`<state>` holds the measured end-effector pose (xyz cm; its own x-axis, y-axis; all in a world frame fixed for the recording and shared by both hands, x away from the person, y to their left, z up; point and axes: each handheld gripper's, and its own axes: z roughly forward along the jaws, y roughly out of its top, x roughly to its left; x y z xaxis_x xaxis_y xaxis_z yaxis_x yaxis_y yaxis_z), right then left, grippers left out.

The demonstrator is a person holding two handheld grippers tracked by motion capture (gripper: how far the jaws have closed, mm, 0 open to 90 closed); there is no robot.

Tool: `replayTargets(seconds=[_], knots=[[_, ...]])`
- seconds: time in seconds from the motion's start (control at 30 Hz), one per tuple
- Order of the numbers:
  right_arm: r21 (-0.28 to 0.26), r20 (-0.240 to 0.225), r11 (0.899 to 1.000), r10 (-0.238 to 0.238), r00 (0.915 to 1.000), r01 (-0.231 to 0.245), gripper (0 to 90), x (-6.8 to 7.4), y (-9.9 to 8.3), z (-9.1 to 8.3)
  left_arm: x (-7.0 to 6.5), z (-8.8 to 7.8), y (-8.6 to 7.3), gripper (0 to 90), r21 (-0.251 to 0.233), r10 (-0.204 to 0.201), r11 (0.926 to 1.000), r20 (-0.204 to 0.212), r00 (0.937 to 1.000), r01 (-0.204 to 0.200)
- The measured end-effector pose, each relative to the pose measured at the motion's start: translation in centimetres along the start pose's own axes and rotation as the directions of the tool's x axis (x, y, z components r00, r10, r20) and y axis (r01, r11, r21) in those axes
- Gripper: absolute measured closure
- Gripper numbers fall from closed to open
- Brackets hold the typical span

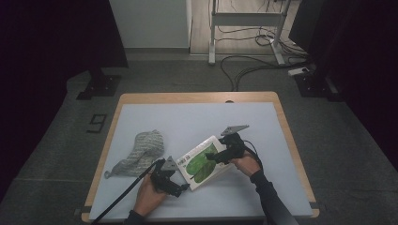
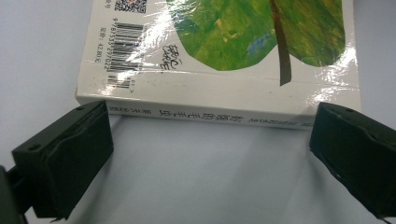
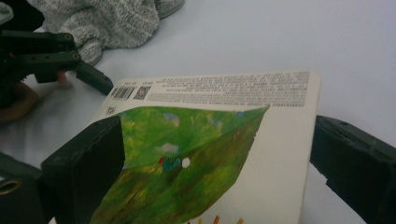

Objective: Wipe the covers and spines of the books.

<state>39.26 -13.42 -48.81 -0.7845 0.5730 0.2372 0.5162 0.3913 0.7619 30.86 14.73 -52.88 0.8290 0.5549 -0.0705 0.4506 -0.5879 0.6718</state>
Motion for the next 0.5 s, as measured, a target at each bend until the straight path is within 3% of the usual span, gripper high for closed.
replayTargets(seconds=[0.1,0.27,0.5], knots=[[0.017,-0.057,1.0,0.008,0.9983,-0.007,7.7,0.18,-0.24,0.06,0.0,0.0,0.0,0.0,0.0,0.0,1.0,0.0,1.0,0.0],[0.049,-0.04,0.998,-0.043,0.9983,0.045,7.8,0.84,-0.14,0.29,-0.01,0.0,0.0,0.0,0.0,0.0,1.0,-0.001,1.0,0.0],[0.1,-0.042,0.987,-0.118,0.9921,0.122,13.1,0.6,0.54,-0.57,-0.03,0.0,0.0,0.0,0.0,0.002,1.0,-0.002,1.0,-0.002]])
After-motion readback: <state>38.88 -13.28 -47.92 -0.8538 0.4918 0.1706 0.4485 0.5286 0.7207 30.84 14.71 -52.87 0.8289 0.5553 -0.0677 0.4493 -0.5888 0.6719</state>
